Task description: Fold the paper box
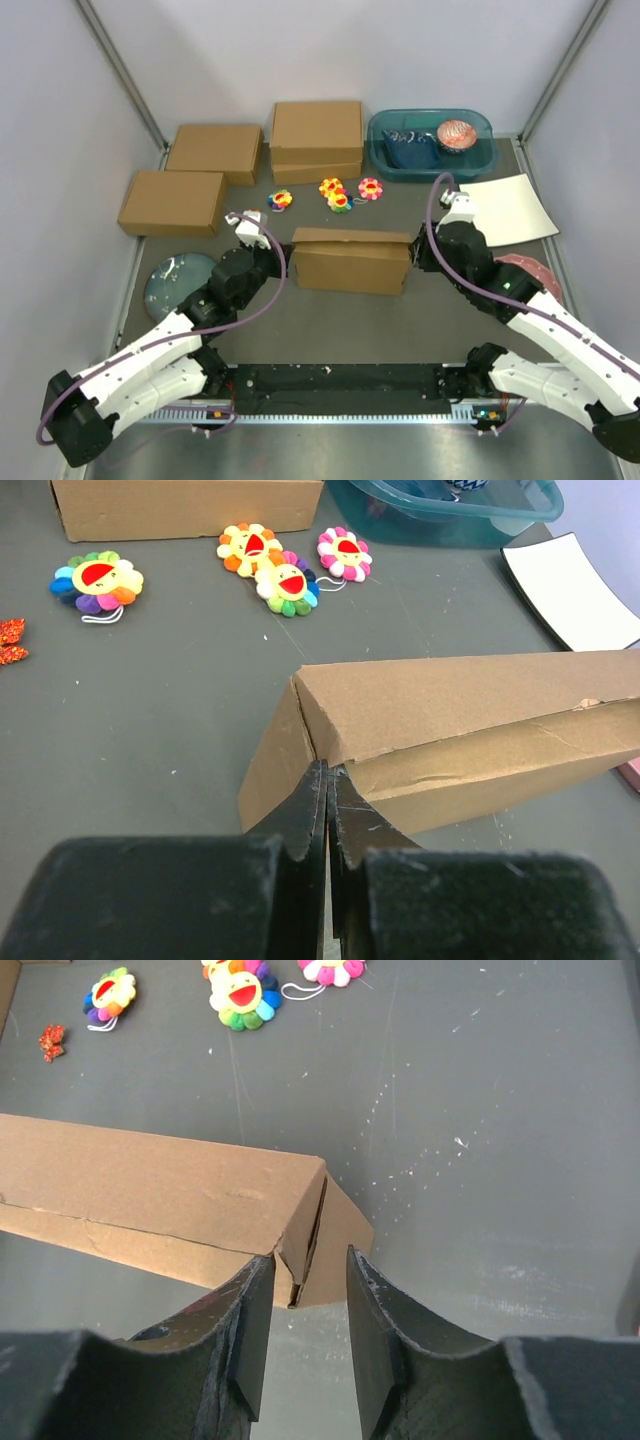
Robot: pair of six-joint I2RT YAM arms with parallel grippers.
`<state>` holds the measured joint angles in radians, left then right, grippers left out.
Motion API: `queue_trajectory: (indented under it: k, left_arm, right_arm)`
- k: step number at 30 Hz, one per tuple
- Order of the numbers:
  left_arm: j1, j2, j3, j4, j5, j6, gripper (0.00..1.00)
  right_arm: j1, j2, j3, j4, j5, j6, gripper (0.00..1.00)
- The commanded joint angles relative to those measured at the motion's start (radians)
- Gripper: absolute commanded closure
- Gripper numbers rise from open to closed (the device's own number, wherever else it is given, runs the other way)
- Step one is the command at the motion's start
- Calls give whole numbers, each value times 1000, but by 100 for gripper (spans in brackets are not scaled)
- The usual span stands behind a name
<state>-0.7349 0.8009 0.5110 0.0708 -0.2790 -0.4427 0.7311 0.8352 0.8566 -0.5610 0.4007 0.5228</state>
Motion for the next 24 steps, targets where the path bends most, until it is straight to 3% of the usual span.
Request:
queue_trajectory:
  k: [1, 5, 8, 24]
  left_arm:
    - [2, 34, 12, -128, -14, 25, 100]
    - [2, 37, 18, -128, -9, 25, 100]
    - [0, 40, 15, -128, -9, 27, 100]
    - [0, 52, -61, -88, -6, -24, 100]
  right_arm:
    - [4, 16, 50, 68, 27, -20, 67]
    - [4, 35, 38, 87, 30, -24, 81]
    - [4, 36, 18, 96, 38, -23, 99]
    - [2, -103, -238, 56, 3, 77, 100]
